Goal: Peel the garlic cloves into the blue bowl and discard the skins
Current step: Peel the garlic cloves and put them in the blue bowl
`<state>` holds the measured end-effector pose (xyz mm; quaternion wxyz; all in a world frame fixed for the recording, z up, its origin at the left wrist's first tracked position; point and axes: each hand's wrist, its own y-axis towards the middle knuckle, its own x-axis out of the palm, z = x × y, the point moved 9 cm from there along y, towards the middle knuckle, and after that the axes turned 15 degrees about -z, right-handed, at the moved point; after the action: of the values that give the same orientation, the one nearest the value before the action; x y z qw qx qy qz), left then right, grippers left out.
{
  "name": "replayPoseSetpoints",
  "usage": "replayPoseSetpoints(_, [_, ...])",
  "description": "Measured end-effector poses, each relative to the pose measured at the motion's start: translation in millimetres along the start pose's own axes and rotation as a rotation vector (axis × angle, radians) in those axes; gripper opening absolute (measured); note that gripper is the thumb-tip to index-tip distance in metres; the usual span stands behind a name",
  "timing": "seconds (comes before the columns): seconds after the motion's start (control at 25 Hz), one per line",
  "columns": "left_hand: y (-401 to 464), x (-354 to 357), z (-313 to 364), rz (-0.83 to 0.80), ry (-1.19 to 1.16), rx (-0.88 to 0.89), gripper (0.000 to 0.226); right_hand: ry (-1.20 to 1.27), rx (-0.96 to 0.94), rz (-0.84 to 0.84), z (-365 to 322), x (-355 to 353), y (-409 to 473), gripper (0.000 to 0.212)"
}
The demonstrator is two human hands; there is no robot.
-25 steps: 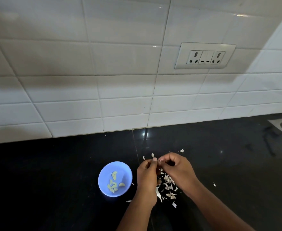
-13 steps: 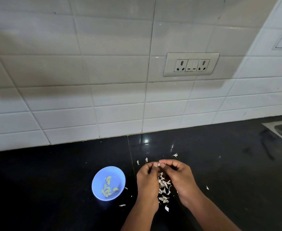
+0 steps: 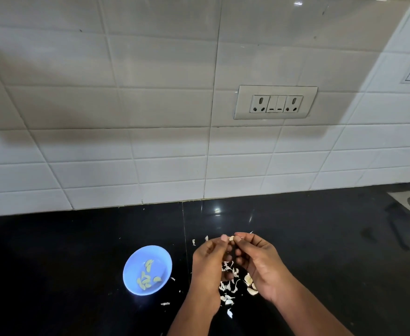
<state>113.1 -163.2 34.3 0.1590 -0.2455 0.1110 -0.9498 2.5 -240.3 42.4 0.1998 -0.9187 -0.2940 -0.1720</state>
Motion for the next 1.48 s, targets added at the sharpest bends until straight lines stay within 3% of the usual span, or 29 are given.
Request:
replayPoseSetpoints(0.12, [-2.4,-1.7,2.7,0.052,0.042,0.035,0.011,0.0,0.008,-0.03,-4.4,2.6,1.1,0.009])
replayPoseSetpoints(0.52, [-13.6,-14.1,10.9,0.196,0.155,0.079,0.014,-0.284,0.018,-0.085,-6.0,5.6,-2.9,0.008])
replayPoseSetpoints(0.96, [-23.1,-7.6,4.3,0.212,0.157,0.015,0.017,-0.071,0.218,-0.181,16.9,6.4,-6.9,0.011])
replayPoseSetpoints(1.24, [-22.7,-2.3,7.1,0.207,0.193,0.065,0.011,-0.327,0.044,-0.154,-0.6,13.6,-14.9,0.019])
replayPoseSetpoints(1.32, [-19.9,-1.6,9.3,0.192,0.227,0.082,0.011,-0.327,0.036,-0.169,-2.7,16.9,-18.6,0.018])
replayPoseSetpoints(1.48, [-18.4,-2.1,4.7,0.205,0.235,0.065,0.018,-0.234,-0.007,-0.038,-0.7,4.7,-18.7,0.015])
